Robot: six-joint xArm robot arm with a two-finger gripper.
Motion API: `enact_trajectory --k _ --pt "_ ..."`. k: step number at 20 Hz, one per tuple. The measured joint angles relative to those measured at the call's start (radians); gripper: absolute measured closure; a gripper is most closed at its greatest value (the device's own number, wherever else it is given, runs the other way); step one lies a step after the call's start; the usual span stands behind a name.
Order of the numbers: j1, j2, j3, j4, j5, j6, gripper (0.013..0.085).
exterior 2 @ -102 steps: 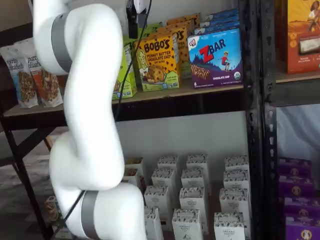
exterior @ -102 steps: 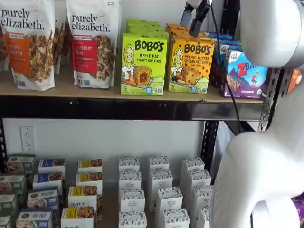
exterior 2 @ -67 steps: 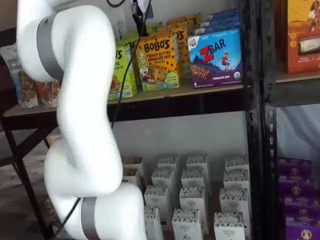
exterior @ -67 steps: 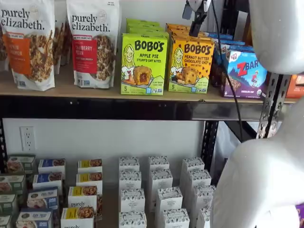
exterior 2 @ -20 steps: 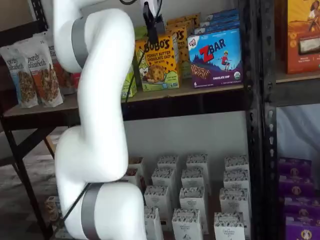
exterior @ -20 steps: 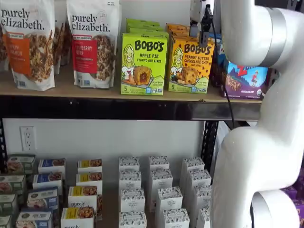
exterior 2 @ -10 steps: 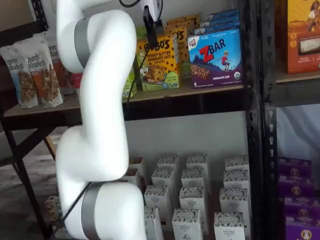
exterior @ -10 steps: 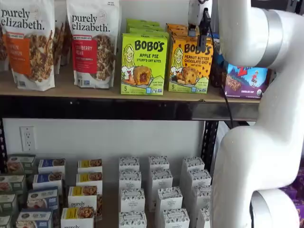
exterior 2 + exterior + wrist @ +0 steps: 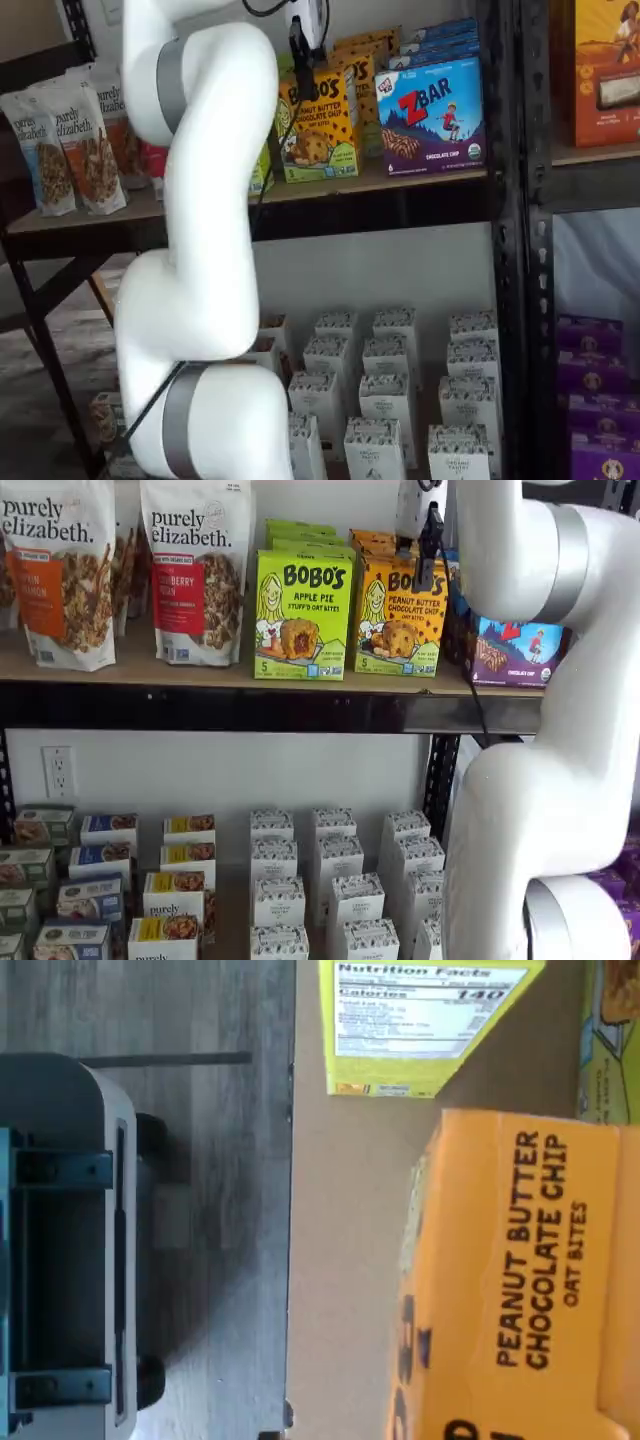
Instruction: Pick up the orange box on the top shelf, the fifth box from the left
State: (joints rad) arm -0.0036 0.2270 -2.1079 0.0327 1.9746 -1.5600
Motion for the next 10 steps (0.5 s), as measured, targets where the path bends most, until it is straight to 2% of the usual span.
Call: enact_trajectory --k 6,10 --pt "-0.022 0.020 -0.014 0.056 0.013 -0.005 0.0130" --pt "-0.038 0.013 0.002 0.100 -0.011 -0.008 0.0130"
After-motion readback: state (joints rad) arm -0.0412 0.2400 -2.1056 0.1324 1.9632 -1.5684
